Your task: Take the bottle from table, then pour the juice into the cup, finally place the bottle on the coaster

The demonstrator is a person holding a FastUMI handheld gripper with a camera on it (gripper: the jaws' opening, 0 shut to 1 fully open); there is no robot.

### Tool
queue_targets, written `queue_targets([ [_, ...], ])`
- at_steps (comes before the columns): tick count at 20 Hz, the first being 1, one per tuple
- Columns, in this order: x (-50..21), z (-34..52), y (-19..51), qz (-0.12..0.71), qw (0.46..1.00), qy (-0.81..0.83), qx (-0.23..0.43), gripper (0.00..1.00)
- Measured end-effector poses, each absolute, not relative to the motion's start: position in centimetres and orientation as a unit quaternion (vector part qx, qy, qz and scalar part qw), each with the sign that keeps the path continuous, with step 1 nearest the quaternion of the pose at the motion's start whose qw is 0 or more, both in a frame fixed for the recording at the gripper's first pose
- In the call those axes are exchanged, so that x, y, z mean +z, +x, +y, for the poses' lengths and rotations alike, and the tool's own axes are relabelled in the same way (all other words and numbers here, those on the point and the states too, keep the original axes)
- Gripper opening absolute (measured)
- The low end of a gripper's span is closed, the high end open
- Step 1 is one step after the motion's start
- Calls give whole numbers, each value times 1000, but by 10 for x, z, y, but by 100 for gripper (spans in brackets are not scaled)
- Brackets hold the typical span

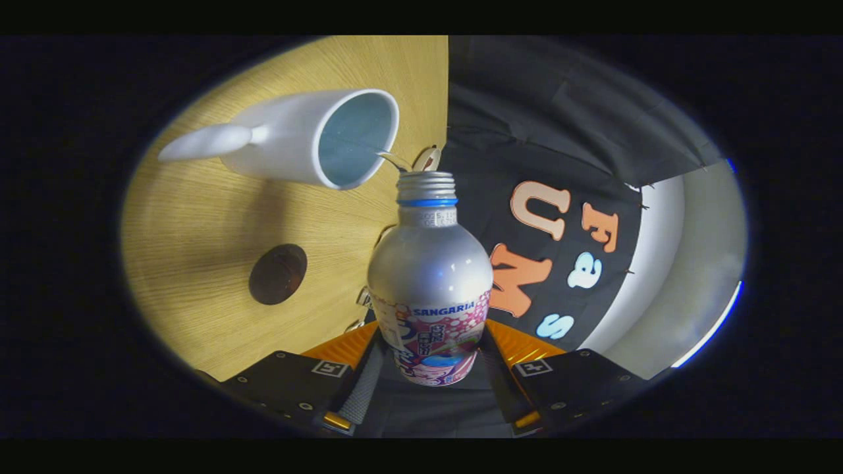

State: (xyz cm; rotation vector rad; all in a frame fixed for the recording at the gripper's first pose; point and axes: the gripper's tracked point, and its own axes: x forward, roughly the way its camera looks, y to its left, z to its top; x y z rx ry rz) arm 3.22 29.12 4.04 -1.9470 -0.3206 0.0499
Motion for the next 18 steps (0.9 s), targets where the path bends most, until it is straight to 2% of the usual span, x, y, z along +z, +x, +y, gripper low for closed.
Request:
queue_targets([
  [18, 40, 299, 26, -141, 517, -844, 24, 76],
])
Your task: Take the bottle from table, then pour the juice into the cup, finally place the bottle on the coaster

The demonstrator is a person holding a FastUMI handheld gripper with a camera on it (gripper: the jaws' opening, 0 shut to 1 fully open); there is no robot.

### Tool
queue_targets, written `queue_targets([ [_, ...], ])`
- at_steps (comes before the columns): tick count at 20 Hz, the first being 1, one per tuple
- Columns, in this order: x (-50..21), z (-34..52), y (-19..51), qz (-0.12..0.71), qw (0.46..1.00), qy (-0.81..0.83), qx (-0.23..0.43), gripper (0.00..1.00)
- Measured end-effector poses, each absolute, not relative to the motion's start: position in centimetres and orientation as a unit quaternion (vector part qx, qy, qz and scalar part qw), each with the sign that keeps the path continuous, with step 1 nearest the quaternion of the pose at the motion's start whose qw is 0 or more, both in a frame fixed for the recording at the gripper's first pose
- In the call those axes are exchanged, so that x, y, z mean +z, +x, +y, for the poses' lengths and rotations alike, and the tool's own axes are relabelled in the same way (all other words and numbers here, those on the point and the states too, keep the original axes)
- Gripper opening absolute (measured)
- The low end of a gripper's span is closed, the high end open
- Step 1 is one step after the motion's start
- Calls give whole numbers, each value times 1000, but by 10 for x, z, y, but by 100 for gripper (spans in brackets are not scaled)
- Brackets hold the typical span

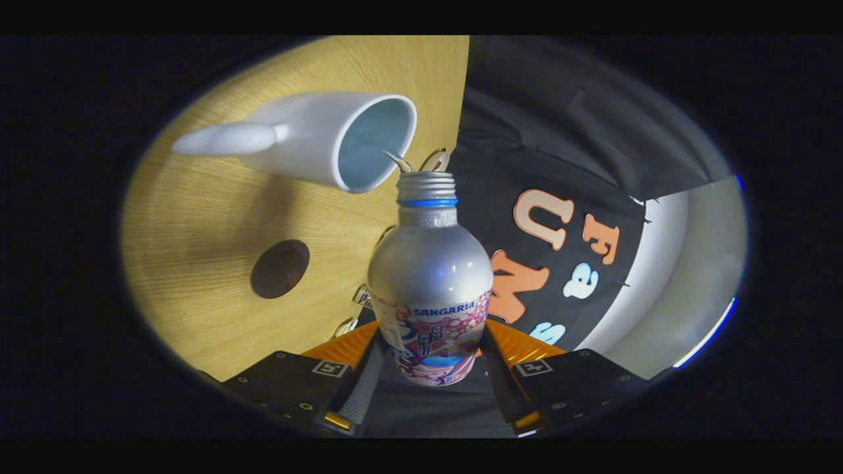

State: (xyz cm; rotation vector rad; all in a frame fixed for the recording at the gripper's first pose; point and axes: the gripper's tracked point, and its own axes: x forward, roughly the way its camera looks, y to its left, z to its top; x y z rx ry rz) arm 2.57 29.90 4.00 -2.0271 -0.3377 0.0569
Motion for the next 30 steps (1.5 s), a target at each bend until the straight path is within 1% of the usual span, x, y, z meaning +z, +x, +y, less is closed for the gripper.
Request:
queue_targets([
  [30, 60, 303, 27, -146, 466, -873, 12, 76],
])
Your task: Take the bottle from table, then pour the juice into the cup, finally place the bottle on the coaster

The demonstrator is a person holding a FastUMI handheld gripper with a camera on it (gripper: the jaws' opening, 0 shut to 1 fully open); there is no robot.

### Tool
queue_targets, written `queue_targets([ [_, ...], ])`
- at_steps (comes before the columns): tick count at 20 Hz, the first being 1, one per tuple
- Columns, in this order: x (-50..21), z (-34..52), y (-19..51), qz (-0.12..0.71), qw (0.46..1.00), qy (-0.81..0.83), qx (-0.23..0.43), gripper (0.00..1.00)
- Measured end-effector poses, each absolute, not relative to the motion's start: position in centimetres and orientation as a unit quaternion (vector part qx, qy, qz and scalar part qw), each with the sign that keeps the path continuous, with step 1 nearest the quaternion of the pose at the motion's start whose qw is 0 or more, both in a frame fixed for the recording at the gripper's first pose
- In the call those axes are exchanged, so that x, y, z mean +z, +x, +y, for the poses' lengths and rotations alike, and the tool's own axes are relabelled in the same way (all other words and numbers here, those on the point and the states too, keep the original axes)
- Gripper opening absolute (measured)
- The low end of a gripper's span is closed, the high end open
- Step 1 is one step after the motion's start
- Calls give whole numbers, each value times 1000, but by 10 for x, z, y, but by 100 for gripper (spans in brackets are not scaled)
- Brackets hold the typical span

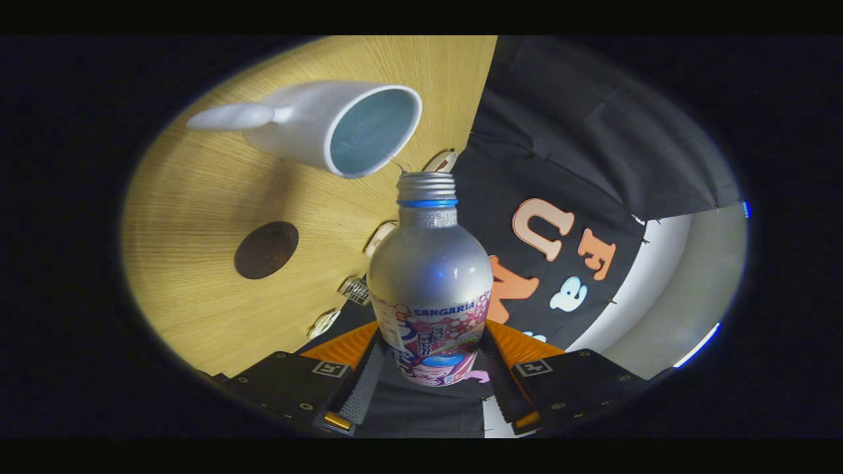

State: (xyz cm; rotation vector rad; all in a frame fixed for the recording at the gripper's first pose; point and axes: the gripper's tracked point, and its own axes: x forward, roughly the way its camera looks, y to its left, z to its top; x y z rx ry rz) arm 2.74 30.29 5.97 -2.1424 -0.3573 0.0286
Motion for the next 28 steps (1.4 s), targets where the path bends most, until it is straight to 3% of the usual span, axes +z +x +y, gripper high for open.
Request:
queue_targets([
  [4, 52, 301, 28, -136, 475, -869, 21, 76],
  [13, 29, 290, 32, -91, 555, -826, 49, 76],
  [18, 10, 281, 34, -48, 640, -761, 96, 76],
  [28, 17, 253, 37, -34, 786, -607, 117, 77],
])
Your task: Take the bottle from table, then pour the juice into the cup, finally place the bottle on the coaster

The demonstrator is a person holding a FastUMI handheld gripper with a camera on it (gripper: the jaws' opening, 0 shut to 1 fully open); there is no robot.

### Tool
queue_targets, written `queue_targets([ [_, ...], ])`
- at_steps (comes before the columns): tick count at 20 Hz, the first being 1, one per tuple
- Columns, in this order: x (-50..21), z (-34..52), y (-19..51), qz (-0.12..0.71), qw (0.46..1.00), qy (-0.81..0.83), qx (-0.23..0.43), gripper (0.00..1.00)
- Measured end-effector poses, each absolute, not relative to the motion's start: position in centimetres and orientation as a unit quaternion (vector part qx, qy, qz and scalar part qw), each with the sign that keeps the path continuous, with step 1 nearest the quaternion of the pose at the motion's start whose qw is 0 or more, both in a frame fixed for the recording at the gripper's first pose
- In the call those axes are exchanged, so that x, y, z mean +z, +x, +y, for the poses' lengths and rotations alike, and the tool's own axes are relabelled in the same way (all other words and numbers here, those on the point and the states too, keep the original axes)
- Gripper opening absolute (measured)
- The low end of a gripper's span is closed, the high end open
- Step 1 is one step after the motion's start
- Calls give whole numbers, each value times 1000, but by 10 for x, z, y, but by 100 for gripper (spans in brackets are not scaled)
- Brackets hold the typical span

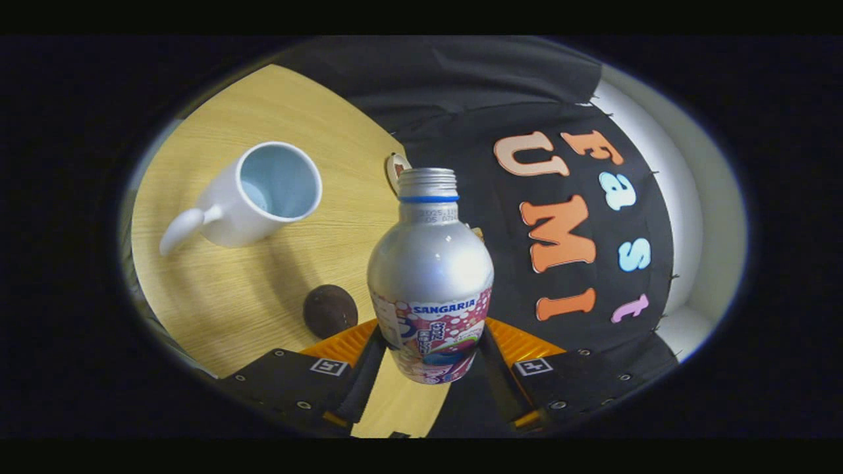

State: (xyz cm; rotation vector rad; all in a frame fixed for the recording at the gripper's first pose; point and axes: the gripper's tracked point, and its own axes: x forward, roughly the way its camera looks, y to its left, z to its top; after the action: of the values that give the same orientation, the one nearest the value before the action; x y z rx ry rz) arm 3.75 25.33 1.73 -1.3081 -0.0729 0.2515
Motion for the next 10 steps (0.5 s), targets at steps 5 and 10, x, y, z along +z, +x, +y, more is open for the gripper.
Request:
queue_targets([
  [5, 13, 239, 41, -20, 864, -488, 123, 77],
  [10, -1, 237, 46, 1, 927, -342, 156, 77],
])
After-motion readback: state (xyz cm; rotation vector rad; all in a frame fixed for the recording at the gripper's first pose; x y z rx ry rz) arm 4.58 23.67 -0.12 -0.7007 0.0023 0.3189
